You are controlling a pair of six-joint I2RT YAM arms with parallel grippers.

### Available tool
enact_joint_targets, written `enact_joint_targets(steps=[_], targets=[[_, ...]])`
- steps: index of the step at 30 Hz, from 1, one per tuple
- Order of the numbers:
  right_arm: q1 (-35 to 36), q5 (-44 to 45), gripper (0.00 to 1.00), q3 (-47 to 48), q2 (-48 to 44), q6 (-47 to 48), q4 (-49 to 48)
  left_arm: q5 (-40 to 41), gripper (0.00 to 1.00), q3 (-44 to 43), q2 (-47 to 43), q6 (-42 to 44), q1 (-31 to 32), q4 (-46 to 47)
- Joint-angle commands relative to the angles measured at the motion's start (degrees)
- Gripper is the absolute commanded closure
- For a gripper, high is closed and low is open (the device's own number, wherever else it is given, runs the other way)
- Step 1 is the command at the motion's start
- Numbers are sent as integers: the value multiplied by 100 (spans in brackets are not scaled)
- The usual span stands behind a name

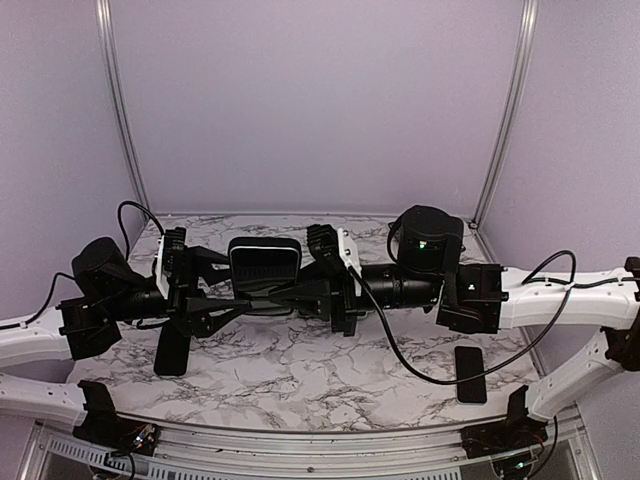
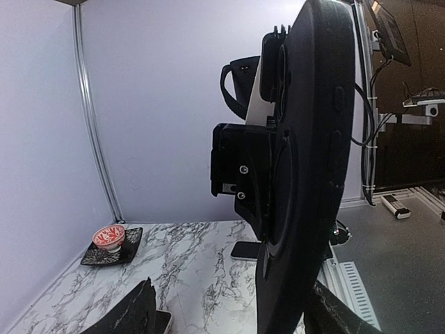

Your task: Put the phone into the phone case

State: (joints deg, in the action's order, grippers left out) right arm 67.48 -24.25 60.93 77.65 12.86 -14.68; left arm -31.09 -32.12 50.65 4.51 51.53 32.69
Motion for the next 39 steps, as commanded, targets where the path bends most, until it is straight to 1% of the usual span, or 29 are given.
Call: enact_joint_targets(steps=[1,4,8,9,10,11,12,13,14,15,17,19,20,21,23,25,26,27,30,32,33,34,36,39], targets=[[-42,-270,100,325,38,-591,-1042,-271,44,-223,150,-197,129,-8],[-42,-316,100,392,136,-660,-1242,-335,62,-238,200,-223,206,-8],[-38,-324,100,472,260,-658,-1238,-297,85,-217,164,-201,217,-8],[-34,-320,100,473,282,-670,-1255,-311,87,-217,159,-198,225,-8],[-34,-311,100,468,298,-685,-1279,-330,87,-224,167,-204,233,-8],[-33,-306,100,465,310,-688,-1297,-365,82,-225,179,-213,247,-8],[-33,-281,100,464,320,-696,-1309,-401,74,-225,198,-222,258,-7],[-33,-253,100,464,329,-706,-1316,-477,71,-239,213,-223,269,-6],[-33,-252,100,457,338,-706,-1330,-534,70,-236,223,-222,276,-7],[-33,-255,100,456,349,-713,-1336,-561,76,-234,223,-216,285,-8],[-33,-261,100,455,350,-720,-1325,-528,100,-234,194,-220,288,-4],[-35,-267,100,468,363,-713,-1252,-498,100,-205,145,-164,292,-2],[-34,-271,96,491,373,-700,-1178,-490,100,-189,117,-135,295,-4],[-35,-300,84,529,374,-698,-1083,-487,100,-175,91,-117,296,-5],[-34,-337,53,644,311,-645,-824,-476,100,-129,65,-49,296,-8],[-33,-247,28,773,191,-522,-502,-398,100,-88,39,46,297,-8],[-33,-145,24,832,143,-474,-355,-357,100,-79,43,100,296,-19],[-31,-62,24,910,124,-428,-220,-324,100,-80,48,128,296,-36],[-33,-44,30,1133,151,-305,206,-341,100,-94,43,151,296,-61],[-33,-77,37,1211,154,-304,333,-345,100,-85,31,170,296,-60],[-31,-114,44,1215,154,-322,321,-343,100,-77,18,187,296,-67],[-33,-168,57,1212,159,-343,286,-344,100,-76,23,190,296,-69],[-35,-216,99,1246,192,-413,251,-358,100,-83,48,174,296,-67],[-33,-195,100,1390,238,-503,464,-362,100,-99,57,147,296,-70]])
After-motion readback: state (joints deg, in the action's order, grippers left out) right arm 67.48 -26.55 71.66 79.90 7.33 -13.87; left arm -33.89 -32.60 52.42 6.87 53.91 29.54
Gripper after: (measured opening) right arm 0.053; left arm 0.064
